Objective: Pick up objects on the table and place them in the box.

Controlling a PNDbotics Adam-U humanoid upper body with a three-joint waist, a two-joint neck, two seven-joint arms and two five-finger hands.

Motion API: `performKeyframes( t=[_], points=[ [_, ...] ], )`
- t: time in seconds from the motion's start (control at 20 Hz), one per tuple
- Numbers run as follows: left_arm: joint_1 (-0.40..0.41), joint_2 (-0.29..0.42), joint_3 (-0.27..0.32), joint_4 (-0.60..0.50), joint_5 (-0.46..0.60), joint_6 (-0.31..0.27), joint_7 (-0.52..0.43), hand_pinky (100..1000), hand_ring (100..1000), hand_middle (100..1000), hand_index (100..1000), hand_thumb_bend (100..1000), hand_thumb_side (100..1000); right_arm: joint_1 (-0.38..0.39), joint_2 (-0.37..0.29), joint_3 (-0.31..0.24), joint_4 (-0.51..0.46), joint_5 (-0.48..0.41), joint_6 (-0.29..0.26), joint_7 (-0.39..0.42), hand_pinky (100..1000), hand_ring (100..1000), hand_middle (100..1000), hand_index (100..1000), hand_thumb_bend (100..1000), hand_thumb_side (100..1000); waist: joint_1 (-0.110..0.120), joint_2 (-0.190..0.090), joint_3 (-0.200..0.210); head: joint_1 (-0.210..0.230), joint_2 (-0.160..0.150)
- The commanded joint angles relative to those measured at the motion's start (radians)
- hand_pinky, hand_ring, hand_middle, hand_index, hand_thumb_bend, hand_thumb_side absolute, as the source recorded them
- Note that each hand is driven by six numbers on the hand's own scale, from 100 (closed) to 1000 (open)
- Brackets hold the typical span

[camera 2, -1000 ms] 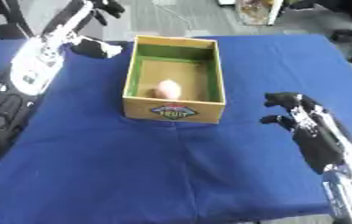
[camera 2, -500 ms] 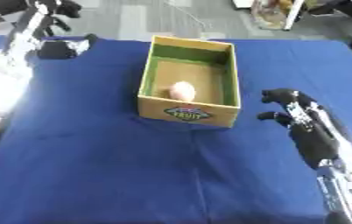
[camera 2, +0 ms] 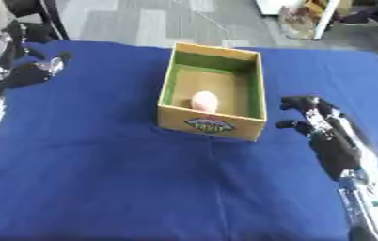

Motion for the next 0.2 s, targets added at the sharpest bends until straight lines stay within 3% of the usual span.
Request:
performKeyframes(
  t=[0.05, 0.2],
  points=[
    [0.011, 0.017, 0.016, -0.050, 0.062, 0.005, 0.008, 608, 755, 604, 755, 452, 196, -0.008, -0.025, -0.011, -0.021, -0.008, -0.001, -0.005, 643, 943, 625, 717, 100, 529, 0.004, -0.017, 0.003, -0.004, 0.003],
    [0.046, 0.028, 0.012, -0.079, 0.205, 0.002, 0.019, 608, 755, 604, 755, 453, 201, -0.008, -0.025, -0.012, -0.021, -0.009, -0.001, -0.006, 643, 943, 625, 717, 100, 530, 0.005, -0.016, 0.006, -0.003, 0.005]
  ],
)
